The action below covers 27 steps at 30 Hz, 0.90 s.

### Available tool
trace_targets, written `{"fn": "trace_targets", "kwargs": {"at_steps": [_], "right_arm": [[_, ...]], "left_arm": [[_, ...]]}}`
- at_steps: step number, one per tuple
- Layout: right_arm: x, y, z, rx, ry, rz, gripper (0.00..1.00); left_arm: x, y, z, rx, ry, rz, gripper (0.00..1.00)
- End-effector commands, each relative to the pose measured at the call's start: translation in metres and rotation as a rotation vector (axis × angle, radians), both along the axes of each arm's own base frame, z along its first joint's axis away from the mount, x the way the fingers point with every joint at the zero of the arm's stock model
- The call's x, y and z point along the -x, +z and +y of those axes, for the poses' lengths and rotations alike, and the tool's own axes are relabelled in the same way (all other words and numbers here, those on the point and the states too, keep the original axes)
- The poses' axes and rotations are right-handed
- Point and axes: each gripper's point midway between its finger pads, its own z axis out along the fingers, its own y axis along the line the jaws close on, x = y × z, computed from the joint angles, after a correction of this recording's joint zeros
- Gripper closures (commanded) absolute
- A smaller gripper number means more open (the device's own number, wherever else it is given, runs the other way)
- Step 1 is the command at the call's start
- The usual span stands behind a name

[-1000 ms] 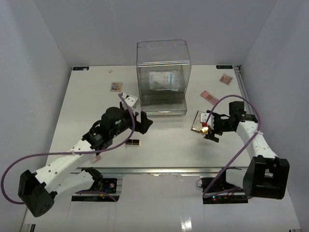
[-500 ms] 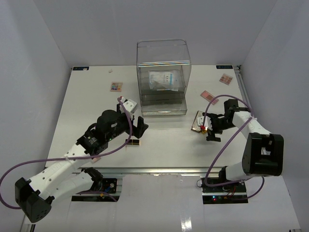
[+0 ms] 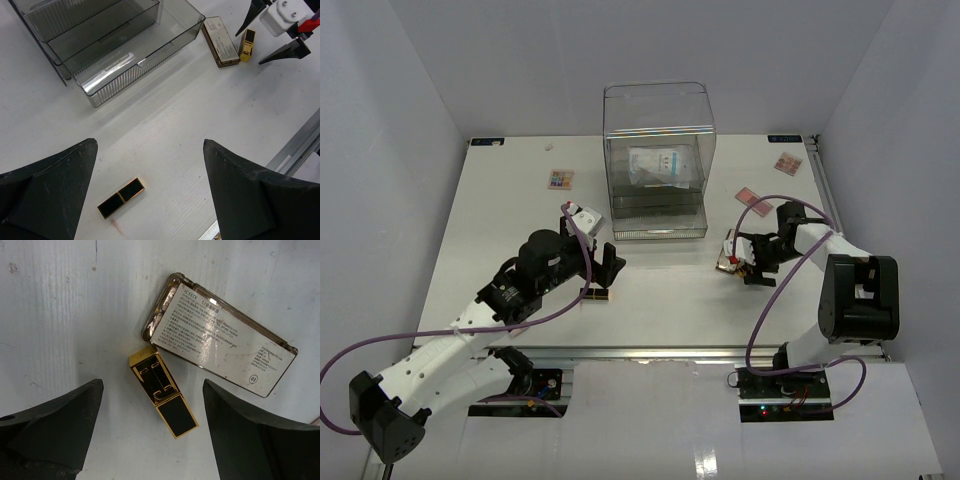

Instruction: Organize the makeup

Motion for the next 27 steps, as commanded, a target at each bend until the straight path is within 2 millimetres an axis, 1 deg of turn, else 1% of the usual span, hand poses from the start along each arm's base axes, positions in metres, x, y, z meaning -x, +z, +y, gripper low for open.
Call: {"fn": "trace_targets", "kwargs": {"at_steps": [1,6,9,14,18,20,22,24,25,27], "right_arm": [[-0.003,-0.005,-0.006,0.033,-0.016,0.01,0.18],[0.007,-0.008,-0.006,0.037,-0.012,0.022,0.28],[0.014,-0.008,-0.006,0.039,-0.01,0.029,0.37],[0.025,-0.002,-0.003,0.024,-0.005,0.039,0.52],[0.03,0.006,-0.003,0.021,-0.013,0.029,0.6],[0.034,0.013,-0.002,0.015,-0.011,0.019,0.62],[0.042,0.029,0.004,-0.02,-0.008,-0.001,0.65],[0.046,0.045,0.012,-0.069,-0.007,-0.02,0.66],[0.046,0.054,0.019,-0.096,-0.009,-0.025,0.66],[0.047,0.082,0.038,-0.161,-0.004,-0.066,0.66]], "left_arm": [[-0.001,0.002,0.003,0.001,0.004,-0.018,0.02],[-0.001,0.0,0.003,-0.001,0.005,-0.015,0.02],[-0.001,0.0,0.003,0.0,0.005,-0.015,0.02],[-0.001,0.0,0.003,-0.001,0.006,-0.016,0.02],[-0.001,-0.001,0.004,-0.001,0.008,-0.013,0.02],[-0.001,-0.001,0.004,-0.001,0.01,-0.014,0.02],[-0.002,-0.001,0.005,-0.001,0.012,-0.015,0.02],[-0.001,-0.001,0.005,-0.001,0.012,-0.013,0.02],[-0.001,-0.001,0.005,0.0,0.012,-0.013,0.02],[-0.001,-0.001,0.004,0.001,0.009,-0.012,0.02]]}}
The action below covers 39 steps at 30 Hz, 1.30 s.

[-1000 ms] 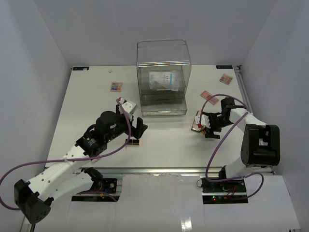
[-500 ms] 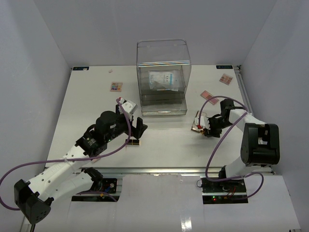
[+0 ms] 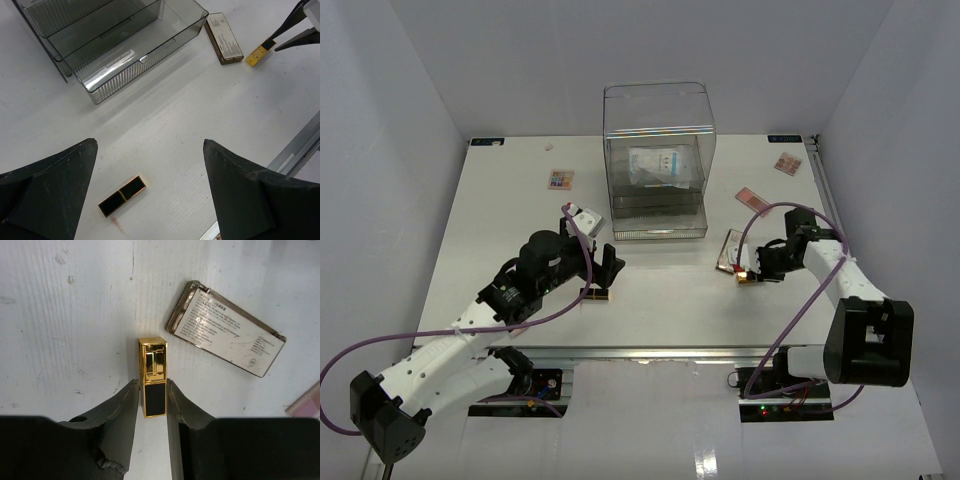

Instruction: Organize the makeup

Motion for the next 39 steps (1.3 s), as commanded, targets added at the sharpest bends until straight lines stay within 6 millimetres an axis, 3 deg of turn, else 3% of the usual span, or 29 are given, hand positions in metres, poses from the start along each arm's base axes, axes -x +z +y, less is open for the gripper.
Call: {"fn": "trace_targets", "kwargs": {"at_steps": [1,3,5,8,11,14,20,25,31,34,37,39], "right_arm": [[0.015,0.057,0.044,-0.171,0.02,-0.025,0.66],[0.013,0.07,0.054,-0.182,0.002,-0.034,0.67],[0.008,0.068,0.057,-0.157,-0.02,-0.04,0.65],[0.003,0.046,0.046,-0.077,-0.069,-0.028,0.4],[0.003,0.027,0.034,0.0,-0.07,-0.024,0.26],[0.009,0.007,0.026,0.047,-0.061,0.002,0.21],[0.001,-0.015,0.011,0.112,-0.087,0.01,0.16],[-0.013,-0.023,0.003,0.107,-0.123,0.024,0.16],[-0.013,-0.039,0.004,0.101,-0.119,0.065,0.19],[-0.01,-0.048,0.005,0.101,-0.114,0.105,0.35],[-0.006,-0.053,0.006,0.095,-0.106,0.133,0.57],[-0.003,-0.054,0.007,0.094,-0.101,0.143,0.64]], "left_arm": [[0.0,0.004,0.002,0.009,0.003,-0.016,0.02],[0.0,0.003,0.002,0.009,0.001,-0.015,0.02],[0.0,0.003,0.002,0.01,0.002,-0.013,0.02],[0.001,0.002,0.002,0.011,0.001,-0.011,0.02],[0.001,0.002,0.002,0.01,0.001,-0.011,0.02],[0.0,0.002,0.002,0.01,0.003,-0.012,0.02],[0.0,0.001,0.002,0.009,0.002,-0.012,0.02],[0.0,0.002,0.002,0.01,0.002,-0.014,0.02],[0.001,0.004,0.002,0.013,0.001,-0.017,0.02],[0.001,0.005,0.002,0.015,-0.001,-0.019,0.02],[0.001,0.005,0.002,0.016,-0.002,-0.02,0.02],[0.002,0.006,0.002,0.019,-0.003,-0.022,0.02]]}}
